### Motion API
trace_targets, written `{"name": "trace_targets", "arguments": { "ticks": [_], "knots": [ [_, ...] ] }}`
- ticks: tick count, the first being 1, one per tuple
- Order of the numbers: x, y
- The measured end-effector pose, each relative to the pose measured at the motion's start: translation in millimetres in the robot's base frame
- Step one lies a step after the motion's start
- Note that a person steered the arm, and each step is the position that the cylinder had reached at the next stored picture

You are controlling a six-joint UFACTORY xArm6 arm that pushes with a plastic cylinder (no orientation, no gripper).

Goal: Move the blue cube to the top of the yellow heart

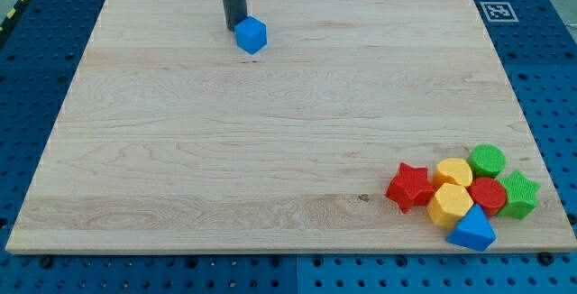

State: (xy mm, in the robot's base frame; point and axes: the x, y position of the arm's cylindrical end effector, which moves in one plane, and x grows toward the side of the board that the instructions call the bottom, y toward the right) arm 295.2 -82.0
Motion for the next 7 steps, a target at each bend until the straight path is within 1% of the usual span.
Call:
{"name": "trace_targets", "arguments": {
  "ticks": [1, 3, 5, 7],
  "knots": [
    [21, 7],
    [31, 67],
    [75, 97],
    [109, 151]
  ]
}}
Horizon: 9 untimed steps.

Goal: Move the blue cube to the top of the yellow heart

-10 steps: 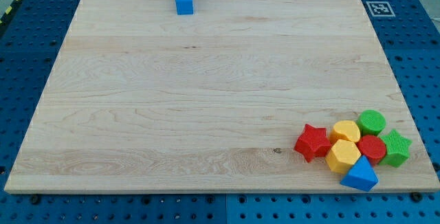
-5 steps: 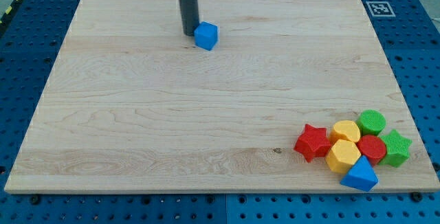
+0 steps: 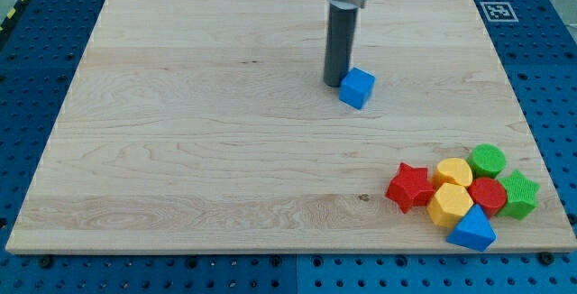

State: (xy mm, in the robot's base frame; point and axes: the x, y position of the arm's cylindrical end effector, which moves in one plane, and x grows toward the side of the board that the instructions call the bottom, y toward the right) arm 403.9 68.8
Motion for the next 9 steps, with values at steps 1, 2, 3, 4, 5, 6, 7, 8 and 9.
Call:
{"name": "trace_targets", "arguments": {
  "ticks": [1, 2, 3, 4, 5, 6, 7, 8, 9],
  "knots": [
    [15, 33],
    [20, 62],
    [20, 83],
    [23, 83],
    [33, 83],
    [47, 83],
    [60, 83],
    [72, 85],
    [87, 90]
  ]
}}
